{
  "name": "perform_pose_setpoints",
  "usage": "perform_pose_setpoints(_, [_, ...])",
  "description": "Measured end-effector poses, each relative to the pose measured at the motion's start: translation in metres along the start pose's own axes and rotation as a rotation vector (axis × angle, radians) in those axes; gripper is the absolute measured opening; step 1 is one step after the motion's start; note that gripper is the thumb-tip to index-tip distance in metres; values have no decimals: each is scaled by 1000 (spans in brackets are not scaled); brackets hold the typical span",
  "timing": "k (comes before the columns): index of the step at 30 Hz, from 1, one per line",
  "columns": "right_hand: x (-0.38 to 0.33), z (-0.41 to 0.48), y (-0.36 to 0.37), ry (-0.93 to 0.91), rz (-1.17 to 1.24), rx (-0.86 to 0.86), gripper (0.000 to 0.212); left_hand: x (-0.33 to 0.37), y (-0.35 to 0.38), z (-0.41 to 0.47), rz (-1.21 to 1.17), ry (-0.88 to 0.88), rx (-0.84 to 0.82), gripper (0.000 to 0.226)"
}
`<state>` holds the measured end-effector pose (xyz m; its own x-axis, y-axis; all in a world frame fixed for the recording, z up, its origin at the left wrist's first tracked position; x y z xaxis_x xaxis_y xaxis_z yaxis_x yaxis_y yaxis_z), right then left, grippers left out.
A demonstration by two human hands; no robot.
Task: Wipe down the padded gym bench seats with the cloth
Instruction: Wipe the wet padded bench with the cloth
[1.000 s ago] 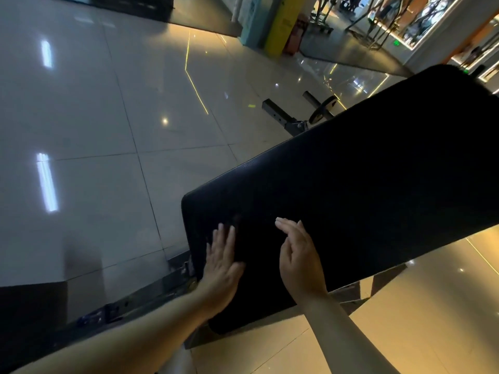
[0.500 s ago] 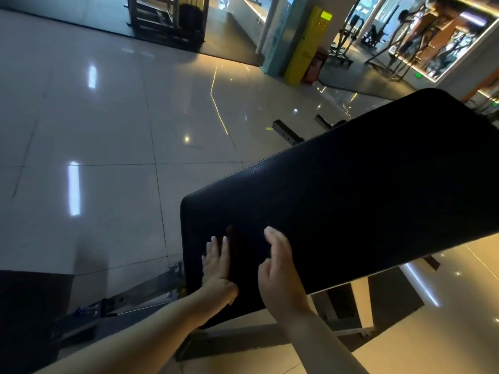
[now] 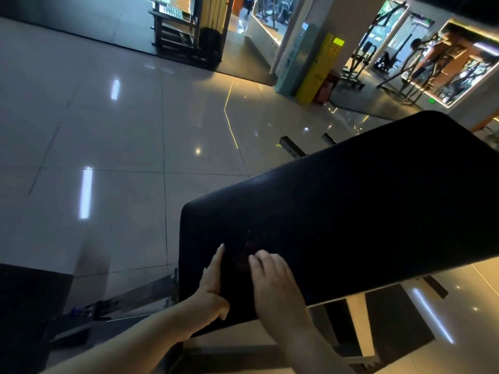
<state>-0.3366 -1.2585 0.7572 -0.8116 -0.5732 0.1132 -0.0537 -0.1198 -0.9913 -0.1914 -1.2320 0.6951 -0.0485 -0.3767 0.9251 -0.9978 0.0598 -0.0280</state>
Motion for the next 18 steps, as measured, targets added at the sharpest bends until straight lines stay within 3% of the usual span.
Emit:
perform_pose_setpoints(1, [15,2,-6,37,-20,39,64,-2,-1,-4,57,48,-41,116])
perform_pose_setpoints(4, [54,15,-23,207,-88,165,62,-14,-4,0,167,134,-128,103])
perform_pose_setpoints(7, [50,41,-26,306,-42,122,72,-19,-2,3,320,135,-194,92])
perform_pose_setpoints(13, [0,38,-5,-4,15,-119,69,-29,-7,5,526,179,-158,74])
perform_pose_setpoints(16, [22,21,-21,-5,-37,-42,58,-35,-15,11,635,168,-5,65])
perform_pose_setpoints(18, [45,23,-24,96,-119,55,56,-37,-20,17,649,127,0,64])
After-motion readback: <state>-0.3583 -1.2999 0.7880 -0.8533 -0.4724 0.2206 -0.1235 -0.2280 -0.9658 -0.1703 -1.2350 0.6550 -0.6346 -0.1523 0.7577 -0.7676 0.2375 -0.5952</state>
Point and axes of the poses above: each hand's wrist, its own z-axis towards the middle knuckle, its own y-axis out of the palm, x = y × z, the point moved 1 cm from there along z, towards the middle knuckle, and after that the axes turned 1 degree about -x, right-handed, at the moved point
